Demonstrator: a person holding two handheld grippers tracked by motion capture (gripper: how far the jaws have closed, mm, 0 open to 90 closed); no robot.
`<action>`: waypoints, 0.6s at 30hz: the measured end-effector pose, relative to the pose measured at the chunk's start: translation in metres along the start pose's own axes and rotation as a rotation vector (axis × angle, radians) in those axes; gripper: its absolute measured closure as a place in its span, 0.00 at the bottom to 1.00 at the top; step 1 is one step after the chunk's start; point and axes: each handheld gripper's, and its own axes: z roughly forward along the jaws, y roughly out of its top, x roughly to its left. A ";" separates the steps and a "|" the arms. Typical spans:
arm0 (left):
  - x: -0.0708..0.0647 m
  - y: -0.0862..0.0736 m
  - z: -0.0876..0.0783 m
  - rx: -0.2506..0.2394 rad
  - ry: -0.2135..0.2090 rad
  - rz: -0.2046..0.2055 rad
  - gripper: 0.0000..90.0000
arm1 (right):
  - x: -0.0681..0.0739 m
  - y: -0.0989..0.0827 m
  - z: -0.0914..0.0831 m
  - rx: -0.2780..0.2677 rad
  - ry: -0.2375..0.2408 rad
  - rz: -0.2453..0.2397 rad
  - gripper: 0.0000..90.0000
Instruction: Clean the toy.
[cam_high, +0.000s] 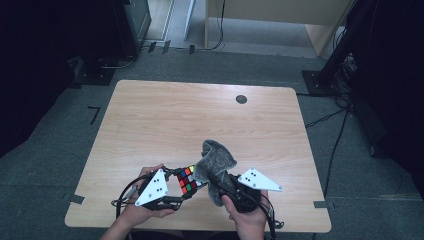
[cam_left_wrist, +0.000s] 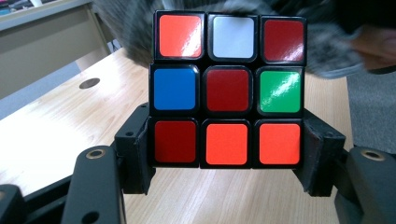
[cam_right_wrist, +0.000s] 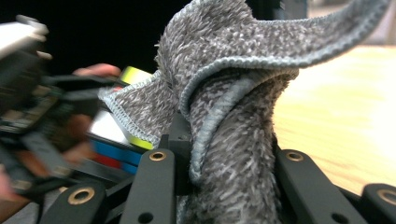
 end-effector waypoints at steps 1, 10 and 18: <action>0.001 0.000 0.000 -0.003 -0.002 -0.006 0.38 | -0.002 0.000 0.000 0.009 -0.012 0.002 0.78; -0.004 0.000 0.007 0.033 -0.021 0.008 0.38 | 0.019 0.003 0.000 -0.022 0.066 -0.054 0.78; 0.004 -0.004 0.003 0.032 -0.009 -0.008 0.38 | 0.004 -0.001 0.000 -0.015 0.027 -0.001 0.78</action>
